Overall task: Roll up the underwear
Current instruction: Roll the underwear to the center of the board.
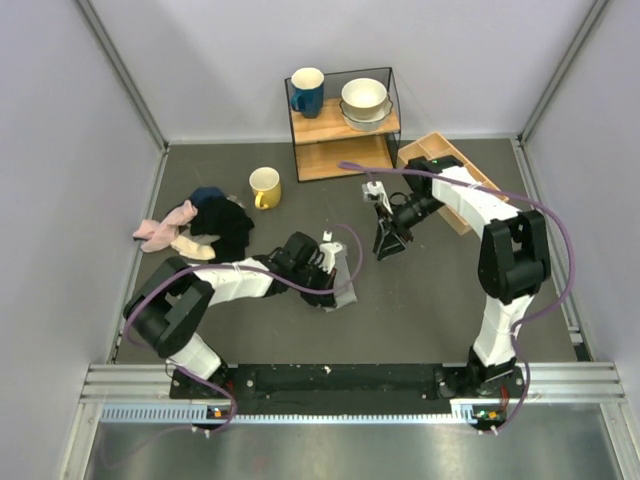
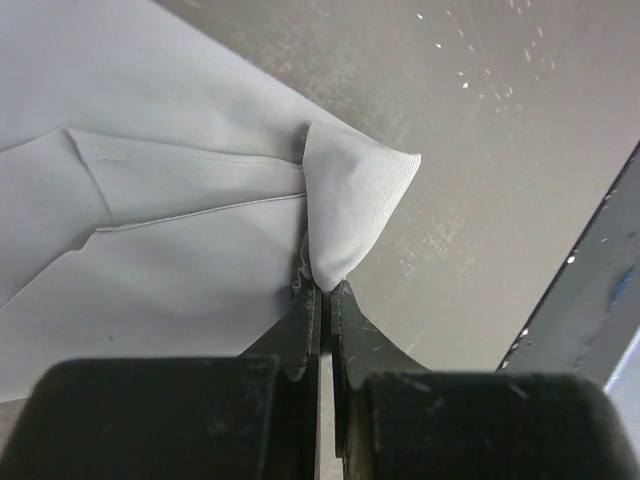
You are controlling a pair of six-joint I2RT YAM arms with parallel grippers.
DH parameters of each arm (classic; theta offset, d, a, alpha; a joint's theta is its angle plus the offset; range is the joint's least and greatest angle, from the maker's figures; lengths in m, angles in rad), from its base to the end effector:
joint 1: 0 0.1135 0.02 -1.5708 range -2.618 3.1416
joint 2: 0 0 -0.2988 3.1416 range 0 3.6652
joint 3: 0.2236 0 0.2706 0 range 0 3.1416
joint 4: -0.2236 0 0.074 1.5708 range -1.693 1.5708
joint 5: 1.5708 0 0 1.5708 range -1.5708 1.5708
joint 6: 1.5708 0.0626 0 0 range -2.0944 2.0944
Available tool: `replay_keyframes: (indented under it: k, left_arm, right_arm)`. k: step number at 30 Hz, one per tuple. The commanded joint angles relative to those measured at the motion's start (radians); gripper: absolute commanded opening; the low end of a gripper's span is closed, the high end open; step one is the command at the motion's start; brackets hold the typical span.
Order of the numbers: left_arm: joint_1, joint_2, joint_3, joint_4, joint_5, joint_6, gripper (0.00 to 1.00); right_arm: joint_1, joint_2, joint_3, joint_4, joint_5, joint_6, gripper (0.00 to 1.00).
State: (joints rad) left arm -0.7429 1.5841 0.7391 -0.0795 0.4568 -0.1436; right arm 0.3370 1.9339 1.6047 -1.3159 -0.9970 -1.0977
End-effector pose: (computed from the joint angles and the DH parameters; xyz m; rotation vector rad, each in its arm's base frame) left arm 0.2188 -0.2384 0.1508 0.9607 2.4240 -0.9193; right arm 0.3480 0.1776 0.2566 -1.6219 1.9369 1.3115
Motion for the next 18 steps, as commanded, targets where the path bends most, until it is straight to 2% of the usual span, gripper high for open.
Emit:
replay_keyframes:
  k: [1, 5, 7, 8, 9, 11, 13, 18]
  left_arm:
    - [0.077, 0.008, -0.044, 0.119, 0.140, -0.161, 0.00]
    - [0.135, 0.095, -0.009, 0.084, 0.195, -0.201, 0.00]
    - [0.165, 0.119, 0.006, 0.083, 0.221, -0.217, 0.00]
    - [0.174, 0.137, 0.009, 0.083, 0.227, -0.221, 0.00]
    - [0.187, 0.145, 0.016, 0.057, 0.235, -0.223, 0.00]
    - [0.198, 0.165, 0.023, 0.037, 0.237, -0.220, 0.00]
    - [0.211, 0.175, 0.040, 0.018, 0.243, -0.218, 0.00]
    - [0.224, 0.212, 0.074, 0.004, 0.252, -0.214, 0.01]
  right_arm:
    - [0.022, -0.131, -0.100, 0.056, -0.098, -0.166, 0.38]
    - [0.092, -0.245, -0.294, 0.085, -0.112, -0.461, 0.39]
    - [0.125, -0.291, -0.371, 0.202, -0.094, -0.491, 0.45]
    - [0.151, -0.340, -0.443, 0.257, -0.048, -0.457, 0.47]
    - [0.195, -0.363, -0.477, 0.412, -0.016, -0.418, 0.49]
    - [0.250, -0.403, -0.560, 0.557, 0.097, -0.310, 0.50]
    - [0.328, -0.424, -0.591, 0.697, 0.173, -0.272, 0.51]
    - [0.453, -0.386, -0.650, 0.863, 0.388, -0.209, 0.51]
